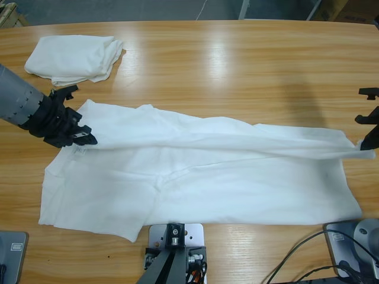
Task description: Fold clothes
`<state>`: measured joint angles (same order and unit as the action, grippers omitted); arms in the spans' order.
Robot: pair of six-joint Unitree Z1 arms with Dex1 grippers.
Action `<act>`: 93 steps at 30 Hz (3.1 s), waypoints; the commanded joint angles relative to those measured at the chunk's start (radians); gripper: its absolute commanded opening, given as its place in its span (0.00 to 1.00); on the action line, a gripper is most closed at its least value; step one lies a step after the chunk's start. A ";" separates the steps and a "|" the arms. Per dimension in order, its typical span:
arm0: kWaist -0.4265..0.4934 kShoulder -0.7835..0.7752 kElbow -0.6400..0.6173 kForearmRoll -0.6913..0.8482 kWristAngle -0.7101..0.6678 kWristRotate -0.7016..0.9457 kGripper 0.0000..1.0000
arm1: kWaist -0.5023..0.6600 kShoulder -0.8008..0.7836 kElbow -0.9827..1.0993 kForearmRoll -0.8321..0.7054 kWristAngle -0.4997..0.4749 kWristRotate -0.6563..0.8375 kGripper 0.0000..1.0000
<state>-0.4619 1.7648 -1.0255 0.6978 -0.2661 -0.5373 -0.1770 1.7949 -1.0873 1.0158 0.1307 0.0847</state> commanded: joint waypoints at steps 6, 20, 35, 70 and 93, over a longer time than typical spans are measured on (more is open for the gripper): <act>-0.068 -0.020 0.122 -0.037 -0.025 -0.066 0.00 | 0.068 0.032 0.000 0.018 -0.105 0.104 1.00; -0.087 -0.033 0.206 -0.090 -0.010 -0.069 0.00 | 0.070 -0.106 -0.023 -0.035 0.107 0.102 1.00; -0.210 -0.096 0.244 -0.116 0.158 -0.040 0.97 | 0.414 -0.043 0.028 -0.295 0.232 -0.242 0.80; -0.234 -0.246 0.355 -0.133 0.248 -0.082 0.99 | 0.419 0.199 0.000 -0.244 0.234 -0.324 0.77; -0.234 -0.283 0.373 -0.138 0.246 -0.082 1.00 | 0.423 0.037 -0.161 -0.015 0.254 -0.313 0.98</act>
<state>-0.6872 1.5075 -0.6882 0.5778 -0.0342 -0.6113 0.2127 2.0844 -1.2331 1.1376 0.5032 -0.2153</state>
